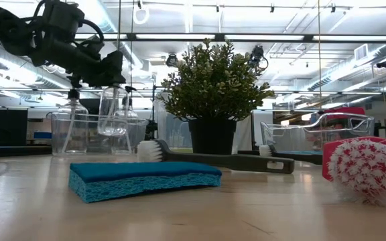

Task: Pick & Place Kitchen Sink Supplies
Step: Put the transparent soap dispenser into the left transparent bin

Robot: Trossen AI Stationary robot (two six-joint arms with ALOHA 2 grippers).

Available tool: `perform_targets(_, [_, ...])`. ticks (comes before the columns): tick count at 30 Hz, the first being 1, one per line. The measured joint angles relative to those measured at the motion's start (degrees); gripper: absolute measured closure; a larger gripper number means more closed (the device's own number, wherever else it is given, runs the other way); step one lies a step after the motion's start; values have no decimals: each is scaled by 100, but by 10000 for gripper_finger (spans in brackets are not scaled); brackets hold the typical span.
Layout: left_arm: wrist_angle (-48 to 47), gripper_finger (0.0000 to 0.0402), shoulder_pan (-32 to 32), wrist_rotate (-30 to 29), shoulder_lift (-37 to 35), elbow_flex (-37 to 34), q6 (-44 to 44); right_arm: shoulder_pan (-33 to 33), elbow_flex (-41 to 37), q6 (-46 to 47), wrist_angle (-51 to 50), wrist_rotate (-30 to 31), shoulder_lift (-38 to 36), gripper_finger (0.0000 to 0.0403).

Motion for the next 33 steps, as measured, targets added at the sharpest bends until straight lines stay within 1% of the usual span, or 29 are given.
perform_targets(6, [-132,259,2,-132,0,0,157,0,0,-2,2,-2,2,92])
perform_targets(13, [-701,249,2,-515,0,2,124,0,0,-7,2,-4,2,92])
perform_targets(18, [-691,256,-2,-613,0,2,363,0,0,-20,2,-7,2,92])
perform_targets(23, [-690,245,-2,-882,0,2,402,0,0,-22,2,-11,2,92])
perform_targets(33, [-704,247,-2,-818,0,2,402,0,0,-25,2,-11,2,92])
